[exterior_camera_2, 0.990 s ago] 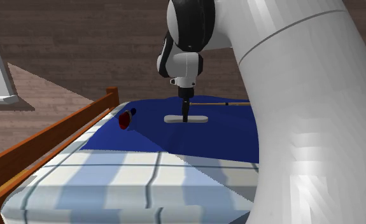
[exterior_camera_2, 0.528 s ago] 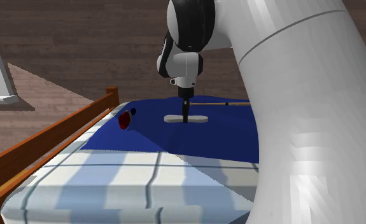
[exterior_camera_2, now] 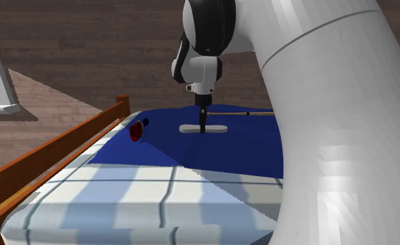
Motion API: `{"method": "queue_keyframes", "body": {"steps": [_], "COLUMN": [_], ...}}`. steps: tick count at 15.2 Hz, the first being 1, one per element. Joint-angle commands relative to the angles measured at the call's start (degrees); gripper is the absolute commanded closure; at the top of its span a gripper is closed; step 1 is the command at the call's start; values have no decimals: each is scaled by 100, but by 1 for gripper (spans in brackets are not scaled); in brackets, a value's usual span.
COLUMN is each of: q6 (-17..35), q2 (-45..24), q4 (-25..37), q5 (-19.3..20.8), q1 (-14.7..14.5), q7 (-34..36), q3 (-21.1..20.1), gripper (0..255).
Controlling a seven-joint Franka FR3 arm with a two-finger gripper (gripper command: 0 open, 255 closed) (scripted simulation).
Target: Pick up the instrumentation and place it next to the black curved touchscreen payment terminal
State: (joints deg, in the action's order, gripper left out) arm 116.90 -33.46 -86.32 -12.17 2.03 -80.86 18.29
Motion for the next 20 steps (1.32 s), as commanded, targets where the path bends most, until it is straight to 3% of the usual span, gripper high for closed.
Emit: {"method": "queue_keyframes", "body": {"steps": [1, 20], "q6": [-109, -1375], "q2": [58, 405], "q4": [57, 999], "q5": [21, 172], "q1": [-7, 21], "q7": [18, 145], "q3": [12, 98], "gripper": [255, 255]}}
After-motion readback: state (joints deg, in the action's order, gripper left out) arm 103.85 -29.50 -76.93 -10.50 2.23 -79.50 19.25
